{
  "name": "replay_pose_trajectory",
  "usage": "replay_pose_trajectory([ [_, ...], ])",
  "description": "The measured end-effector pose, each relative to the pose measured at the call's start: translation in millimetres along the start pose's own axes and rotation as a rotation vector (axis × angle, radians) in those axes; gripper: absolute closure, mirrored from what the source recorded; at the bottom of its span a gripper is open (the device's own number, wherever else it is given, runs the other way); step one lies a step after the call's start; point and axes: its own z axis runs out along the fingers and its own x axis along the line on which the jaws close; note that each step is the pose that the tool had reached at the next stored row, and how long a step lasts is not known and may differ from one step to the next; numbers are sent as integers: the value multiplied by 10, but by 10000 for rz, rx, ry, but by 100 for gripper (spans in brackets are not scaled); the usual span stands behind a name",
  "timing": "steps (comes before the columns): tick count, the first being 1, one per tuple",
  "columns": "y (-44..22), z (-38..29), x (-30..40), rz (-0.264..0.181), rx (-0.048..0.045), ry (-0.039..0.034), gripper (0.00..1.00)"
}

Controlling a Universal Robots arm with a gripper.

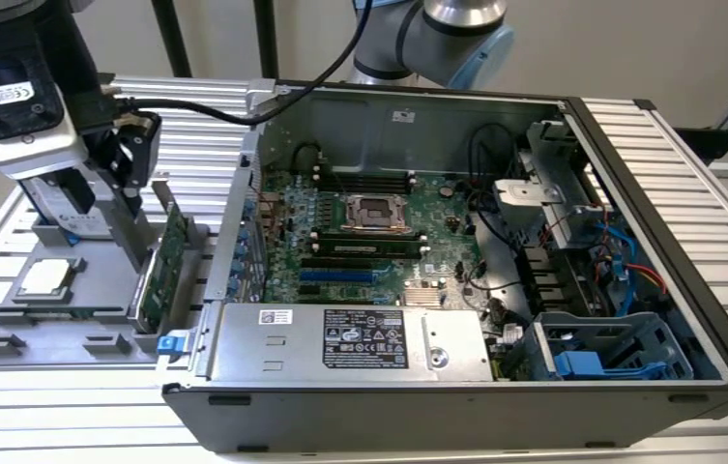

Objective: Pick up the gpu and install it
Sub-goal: 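Pick up the gpu and move the gpu toward the slot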

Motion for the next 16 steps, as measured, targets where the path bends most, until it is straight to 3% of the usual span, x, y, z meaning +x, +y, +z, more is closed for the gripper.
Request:
replay_pose_trajectory([
  [16, -4, 86, 1, 1, 0, 0, 0],
])
